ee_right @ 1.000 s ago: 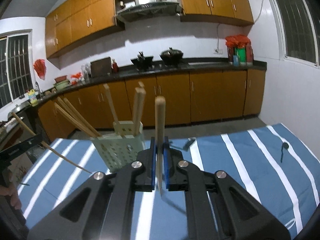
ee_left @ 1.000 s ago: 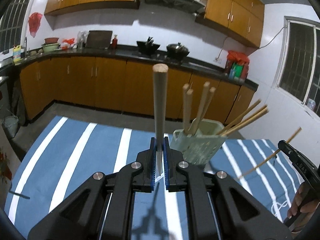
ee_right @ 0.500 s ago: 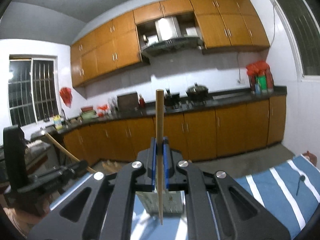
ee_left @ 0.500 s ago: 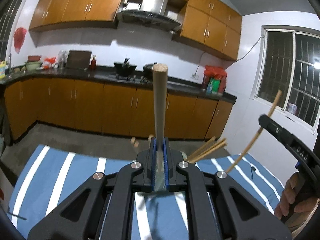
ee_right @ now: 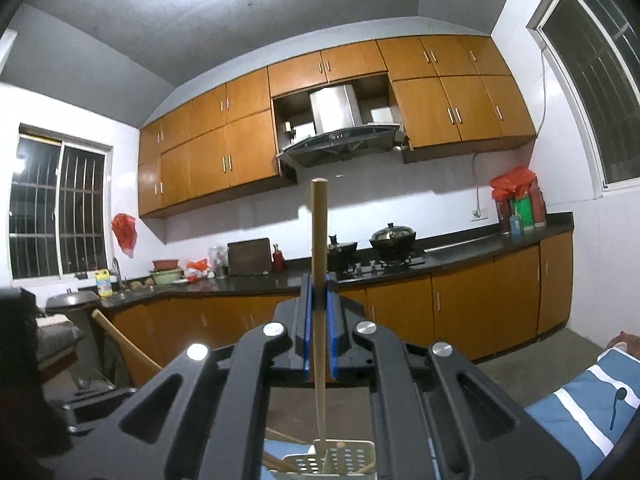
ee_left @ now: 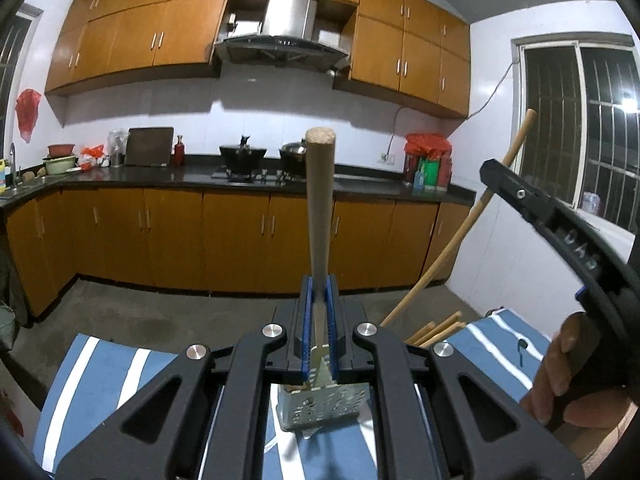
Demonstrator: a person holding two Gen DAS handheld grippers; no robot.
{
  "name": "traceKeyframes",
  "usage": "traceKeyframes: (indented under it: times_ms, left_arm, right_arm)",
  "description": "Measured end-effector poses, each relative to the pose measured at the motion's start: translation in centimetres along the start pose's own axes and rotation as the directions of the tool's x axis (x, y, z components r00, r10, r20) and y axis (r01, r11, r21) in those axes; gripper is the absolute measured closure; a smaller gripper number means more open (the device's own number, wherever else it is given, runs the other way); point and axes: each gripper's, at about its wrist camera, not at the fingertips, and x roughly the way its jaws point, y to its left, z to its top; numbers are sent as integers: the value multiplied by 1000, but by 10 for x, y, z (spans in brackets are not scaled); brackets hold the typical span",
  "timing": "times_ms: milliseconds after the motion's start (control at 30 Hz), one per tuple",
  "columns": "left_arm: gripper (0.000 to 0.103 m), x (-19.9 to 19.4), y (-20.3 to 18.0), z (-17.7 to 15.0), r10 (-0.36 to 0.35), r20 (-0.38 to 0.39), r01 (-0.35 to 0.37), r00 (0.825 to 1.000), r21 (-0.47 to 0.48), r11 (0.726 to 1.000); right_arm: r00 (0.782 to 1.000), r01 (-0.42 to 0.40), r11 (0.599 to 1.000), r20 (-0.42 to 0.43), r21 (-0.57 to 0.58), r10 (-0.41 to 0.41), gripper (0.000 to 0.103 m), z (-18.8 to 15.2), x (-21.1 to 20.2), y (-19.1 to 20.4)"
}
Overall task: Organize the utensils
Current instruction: 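Lift both chopsticks upright and carry them over the green caddy, then open both tools to drop the chopsticks into the caddy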
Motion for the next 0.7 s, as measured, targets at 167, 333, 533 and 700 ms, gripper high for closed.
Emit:
traceKeyframes:
  times_ms: [167, 333, 533, 700]
  left_arm:
    - [96, 18, 3, -12, 8, -55, -7, 998, 13, 1000]
    - [96, 31, 6, -20, 6, -90, -5, 996, 14, 1000]
    - [96, 36, 6, -24, 12, -109, -11, 994, 10, 1000]
    - [95, 40, 9, -20, -4, -119, 1, 993, -25, 1000]
  right_arm:
    - [995, 36, 999, -92, -5, -36, 95, -32, 30, -10]
    - [986, 56, 998, -155, -1, -56, 95, -52, 44, -19]
    - [979, 47, 999, -200, -7, -47, 94, -65, 48, -19]
    - [977, 29, 1000, -210, 1, -28, 75, -70, 42, -19]
